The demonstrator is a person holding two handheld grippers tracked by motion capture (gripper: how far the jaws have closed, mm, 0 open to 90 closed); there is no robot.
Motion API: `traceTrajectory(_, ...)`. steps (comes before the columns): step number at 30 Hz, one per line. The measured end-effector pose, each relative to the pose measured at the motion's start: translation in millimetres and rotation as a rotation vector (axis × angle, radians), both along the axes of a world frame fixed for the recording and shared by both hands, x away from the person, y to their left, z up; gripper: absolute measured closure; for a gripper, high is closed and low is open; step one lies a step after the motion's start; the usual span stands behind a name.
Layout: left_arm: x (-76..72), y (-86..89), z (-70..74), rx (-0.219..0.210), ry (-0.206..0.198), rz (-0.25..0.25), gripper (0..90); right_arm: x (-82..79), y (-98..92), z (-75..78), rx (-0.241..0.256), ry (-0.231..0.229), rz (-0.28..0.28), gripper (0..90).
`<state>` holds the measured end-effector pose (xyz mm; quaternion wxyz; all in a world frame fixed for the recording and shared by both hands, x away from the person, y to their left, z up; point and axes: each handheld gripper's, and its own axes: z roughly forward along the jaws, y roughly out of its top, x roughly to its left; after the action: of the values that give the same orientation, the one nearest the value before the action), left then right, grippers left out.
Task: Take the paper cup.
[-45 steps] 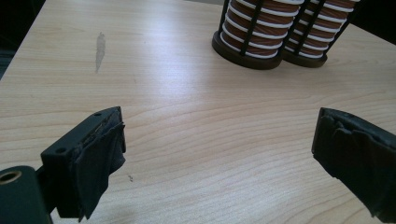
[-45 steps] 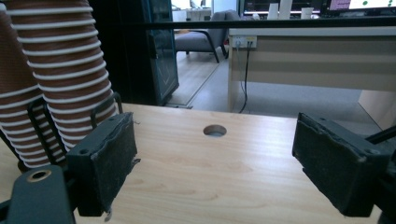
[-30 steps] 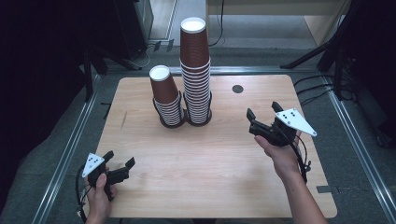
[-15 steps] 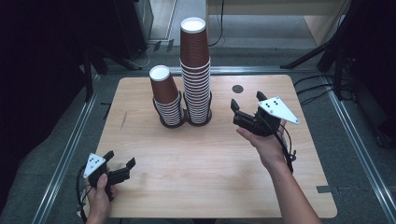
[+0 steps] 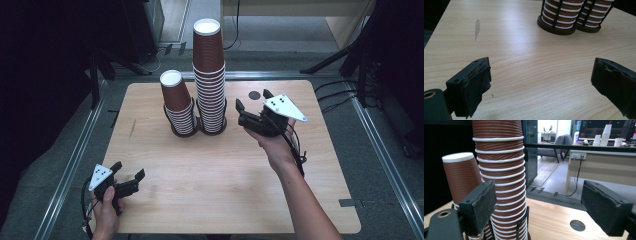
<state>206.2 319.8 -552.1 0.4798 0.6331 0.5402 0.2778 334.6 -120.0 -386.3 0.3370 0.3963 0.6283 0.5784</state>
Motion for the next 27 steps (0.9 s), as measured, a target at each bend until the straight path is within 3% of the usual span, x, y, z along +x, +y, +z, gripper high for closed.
traceTrajectory(3,0.1,0.1,0.0,-0.001,0.000,0.000,3.0,1.7,9.0,3.0,-0.028,0.003,0.000,13.3)
traceTrajectory(19,0.5,0.3,-0.2,-0.008,-0.002,-0.003,3.0,17.2,54.2,24.3,-0.036,0.005,0.027,12.8)
traceTrajectory(24,0.7,0.3,-0.1,-0.011,-0.002,-0.006,3.0,22.7,67.1,33.4,-0.028,-0.019,0.043,3.5)
traceTrajectory(27,0.8,0.4,-0.1,-0.010,-0.002,-0.008,3.0,27.7,73.6,38.4,-0.039,-0.023,0.019,1.9)
